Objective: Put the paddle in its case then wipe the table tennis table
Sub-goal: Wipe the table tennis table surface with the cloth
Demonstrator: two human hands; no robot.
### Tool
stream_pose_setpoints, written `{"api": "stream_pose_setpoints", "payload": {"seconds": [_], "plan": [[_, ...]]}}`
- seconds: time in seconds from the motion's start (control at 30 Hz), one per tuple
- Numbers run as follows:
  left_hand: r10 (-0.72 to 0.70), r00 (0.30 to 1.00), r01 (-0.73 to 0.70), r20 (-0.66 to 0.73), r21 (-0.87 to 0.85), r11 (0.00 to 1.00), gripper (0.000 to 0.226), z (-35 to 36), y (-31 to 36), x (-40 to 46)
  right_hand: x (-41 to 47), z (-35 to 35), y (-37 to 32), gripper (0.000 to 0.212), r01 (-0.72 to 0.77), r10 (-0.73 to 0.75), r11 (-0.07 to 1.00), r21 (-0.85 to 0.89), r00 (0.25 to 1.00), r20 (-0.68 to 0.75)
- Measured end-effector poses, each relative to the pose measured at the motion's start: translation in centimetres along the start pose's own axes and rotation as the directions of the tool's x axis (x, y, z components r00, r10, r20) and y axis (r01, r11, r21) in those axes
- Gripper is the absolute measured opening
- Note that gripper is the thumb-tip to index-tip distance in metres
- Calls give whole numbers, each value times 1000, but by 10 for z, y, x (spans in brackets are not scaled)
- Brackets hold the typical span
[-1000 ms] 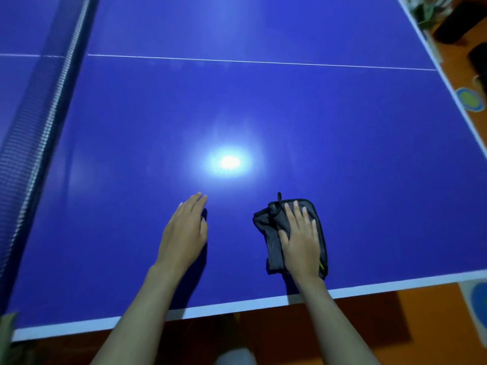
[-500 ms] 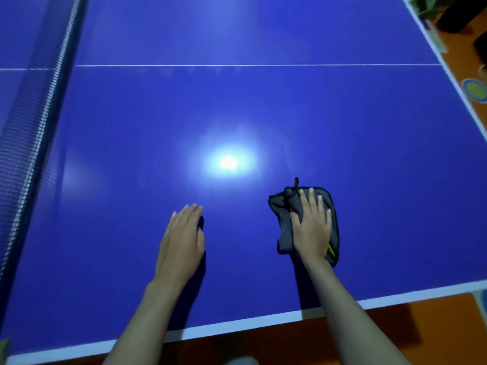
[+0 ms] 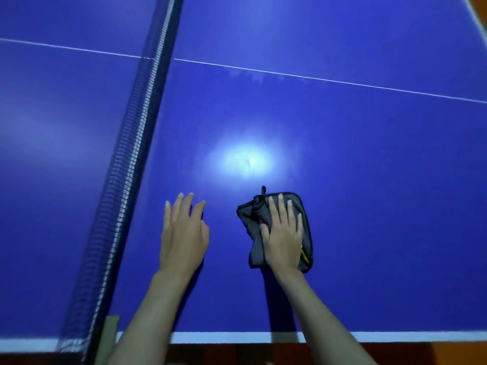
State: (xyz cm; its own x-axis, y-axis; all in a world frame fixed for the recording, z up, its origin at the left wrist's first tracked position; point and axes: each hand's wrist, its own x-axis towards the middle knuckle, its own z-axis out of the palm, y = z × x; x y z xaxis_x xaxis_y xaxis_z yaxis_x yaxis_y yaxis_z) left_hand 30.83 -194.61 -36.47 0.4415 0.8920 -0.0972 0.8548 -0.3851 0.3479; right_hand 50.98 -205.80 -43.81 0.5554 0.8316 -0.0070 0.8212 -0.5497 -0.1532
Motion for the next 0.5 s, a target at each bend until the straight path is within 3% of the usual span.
{"api": "stream_pose_setpoints", "payload": {"seconds": [0.27, 0.5], "plan": [[-50, 998, 52, -34, 91, 994, 58, -55, -112, 14, -17, 27, -164, 82, 15, -15, 999, -38, 1000, 15], [-3, 995, 3, -96, -3, 1000, 50, -80, -158, 12, -44, 49, -300, 75, 105, -104, 995, -3, 994, 39]]}}
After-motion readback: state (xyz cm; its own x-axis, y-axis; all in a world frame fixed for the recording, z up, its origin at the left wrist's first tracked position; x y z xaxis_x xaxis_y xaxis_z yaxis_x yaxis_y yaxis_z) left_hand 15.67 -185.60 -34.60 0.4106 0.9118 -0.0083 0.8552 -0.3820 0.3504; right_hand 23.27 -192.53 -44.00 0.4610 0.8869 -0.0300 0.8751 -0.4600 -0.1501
